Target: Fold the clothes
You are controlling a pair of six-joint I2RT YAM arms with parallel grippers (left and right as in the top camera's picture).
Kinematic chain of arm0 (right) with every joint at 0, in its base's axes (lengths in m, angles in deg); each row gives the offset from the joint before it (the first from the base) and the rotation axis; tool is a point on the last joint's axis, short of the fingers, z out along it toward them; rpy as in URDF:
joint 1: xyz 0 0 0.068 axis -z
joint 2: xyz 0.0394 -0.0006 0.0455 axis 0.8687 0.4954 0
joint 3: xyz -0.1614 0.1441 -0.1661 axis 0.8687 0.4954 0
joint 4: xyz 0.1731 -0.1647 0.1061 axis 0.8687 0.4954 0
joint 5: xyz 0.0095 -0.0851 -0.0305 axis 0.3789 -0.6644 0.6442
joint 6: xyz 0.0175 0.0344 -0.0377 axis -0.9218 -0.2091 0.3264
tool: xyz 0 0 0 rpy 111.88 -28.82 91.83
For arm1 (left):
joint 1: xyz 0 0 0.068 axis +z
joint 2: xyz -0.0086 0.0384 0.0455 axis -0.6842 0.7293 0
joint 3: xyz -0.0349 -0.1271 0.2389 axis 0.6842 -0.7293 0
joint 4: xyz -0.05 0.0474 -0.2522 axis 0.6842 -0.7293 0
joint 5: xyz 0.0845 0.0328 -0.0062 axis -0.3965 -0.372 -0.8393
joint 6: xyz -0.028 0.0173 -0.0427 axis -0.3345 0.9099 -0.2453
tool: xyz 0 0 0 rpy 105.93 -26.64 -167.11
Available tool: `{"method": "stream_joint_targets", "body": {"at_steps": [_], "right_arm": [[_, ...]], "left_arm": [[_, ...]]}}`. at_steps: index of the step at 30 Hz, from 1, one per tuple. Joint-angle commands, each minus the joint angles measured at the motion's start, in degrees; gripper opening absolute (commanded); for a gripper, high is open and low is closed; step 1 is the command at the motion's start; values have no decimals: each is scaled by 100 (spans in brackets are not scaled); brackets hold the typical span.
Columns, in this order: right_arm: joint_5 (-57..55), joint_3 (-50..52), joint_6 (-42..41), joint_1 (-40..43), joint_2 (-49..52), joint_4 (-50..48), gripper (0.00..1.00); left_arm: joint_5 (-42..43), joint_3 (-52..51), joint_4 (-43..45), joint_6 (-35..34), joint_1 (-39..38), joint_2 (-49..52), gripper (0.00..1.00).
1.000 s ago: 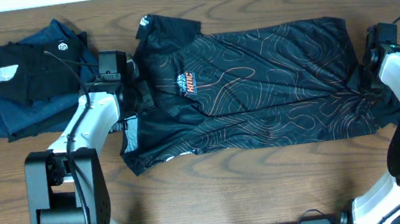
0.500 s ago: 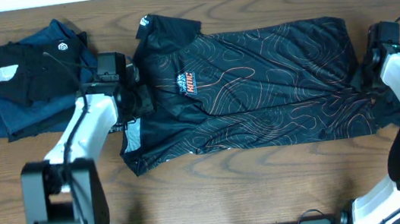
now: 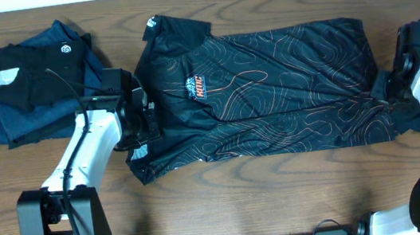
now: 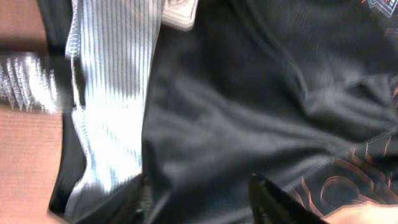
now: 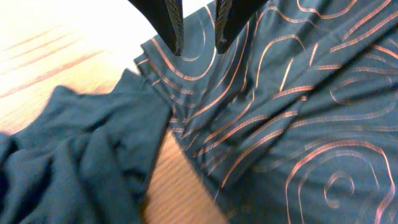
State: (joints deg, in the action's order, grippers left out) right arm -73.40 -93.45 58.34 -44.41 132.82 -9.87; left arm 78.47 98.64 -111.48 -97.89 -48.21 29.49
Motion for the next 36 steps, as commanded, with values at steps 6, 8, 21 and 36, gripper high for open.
{"method": "stream_joint_targets", "body": {"at_steps": [6, 8, 21, 36], "right_arm": [[170, 199, 122, 15, 98, 37, 16], [170, 199, 122, 15, 98, 52, 15], [186, 205, 122, 15, 98, 199, 14], [186, 205, 122, 15, 101, 205, 13]], "left_arm": [[-461, -133, 852, 50, -2, 111, 56], [-461, -133, 1060, 50, -2, 232, 56], [-452, -133, 1880, 57, -2, 935, 56], [-435, -133, 1947, 138, -2, 1113, 42]]}}
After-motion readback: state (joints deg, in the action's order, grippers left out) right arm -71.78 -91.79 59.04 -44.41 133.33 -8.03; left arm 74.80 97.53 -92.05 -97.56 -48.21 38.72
